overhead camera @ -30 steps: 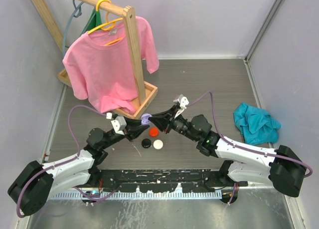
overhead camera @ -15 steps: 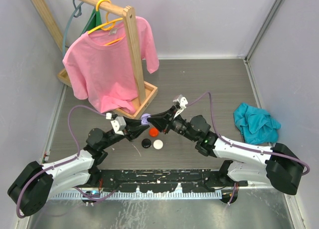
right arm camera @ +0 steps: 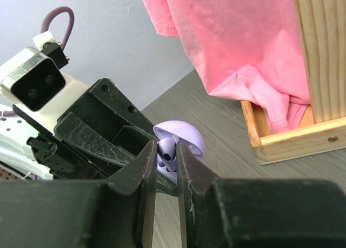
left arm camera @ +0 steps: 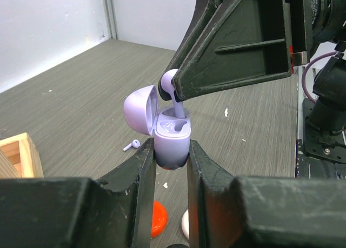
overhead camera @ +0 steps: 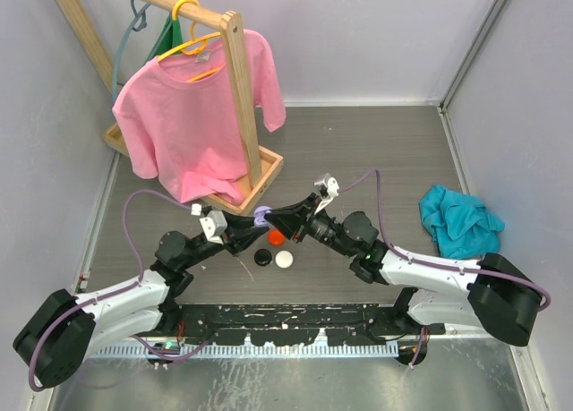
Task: Insert the wireless bluetooth earbuds into the charging case
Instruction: Place the earbud in the charging case.
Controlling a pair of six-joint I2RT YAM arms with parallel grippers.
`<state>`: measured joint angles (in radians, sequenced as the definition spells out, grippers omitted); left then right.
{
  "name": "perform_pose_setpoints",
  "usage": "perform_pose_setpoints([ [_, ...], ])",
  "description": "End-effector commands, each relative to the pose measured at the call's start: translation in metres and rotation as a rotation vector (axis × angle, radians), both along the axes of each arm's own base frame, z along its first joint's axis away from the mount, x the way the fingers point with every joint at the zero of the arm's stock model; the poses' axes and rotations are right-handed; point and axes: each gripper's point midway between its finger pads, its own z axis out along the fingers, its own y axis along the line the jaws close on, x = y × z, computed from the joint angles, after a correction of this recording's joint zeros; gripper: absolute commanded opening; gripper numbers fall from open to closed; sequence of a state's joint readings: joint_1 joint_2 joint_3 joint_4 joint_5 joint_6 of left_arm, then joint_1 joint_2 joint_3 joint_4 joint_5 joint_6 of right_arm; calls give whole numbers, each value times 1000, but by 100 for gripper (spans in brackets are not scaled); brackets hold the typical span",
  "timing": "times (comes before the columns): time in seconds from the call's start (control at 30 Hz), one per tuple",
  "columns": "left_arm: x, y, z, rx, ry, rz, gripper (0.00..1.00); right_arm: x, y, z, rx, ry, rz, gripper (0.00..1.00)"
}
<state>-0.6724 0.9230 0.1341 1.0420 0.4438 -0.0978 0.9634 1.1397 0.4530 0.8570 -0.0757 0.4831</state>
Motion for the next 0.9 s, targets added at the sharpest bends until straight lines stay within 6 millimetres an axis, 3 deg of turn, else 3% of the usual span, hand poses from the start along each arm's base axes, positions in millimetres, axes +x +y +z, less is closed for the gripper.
perform_pose_setpoints([
  [0.0, -1, 4, 26, -72, -72, 17, 0, -9, 3, 11, 71, -3, 37, 16],
  [0.43, 0, 8, 29, -89, -81, 34, 0, -7, -2, -1, 125, 58, 16, 19],
  [0.87, -1, 6, 28, -80, -82, 29, 0, 5, -24, 13, 17, -15, -108, 54],
])
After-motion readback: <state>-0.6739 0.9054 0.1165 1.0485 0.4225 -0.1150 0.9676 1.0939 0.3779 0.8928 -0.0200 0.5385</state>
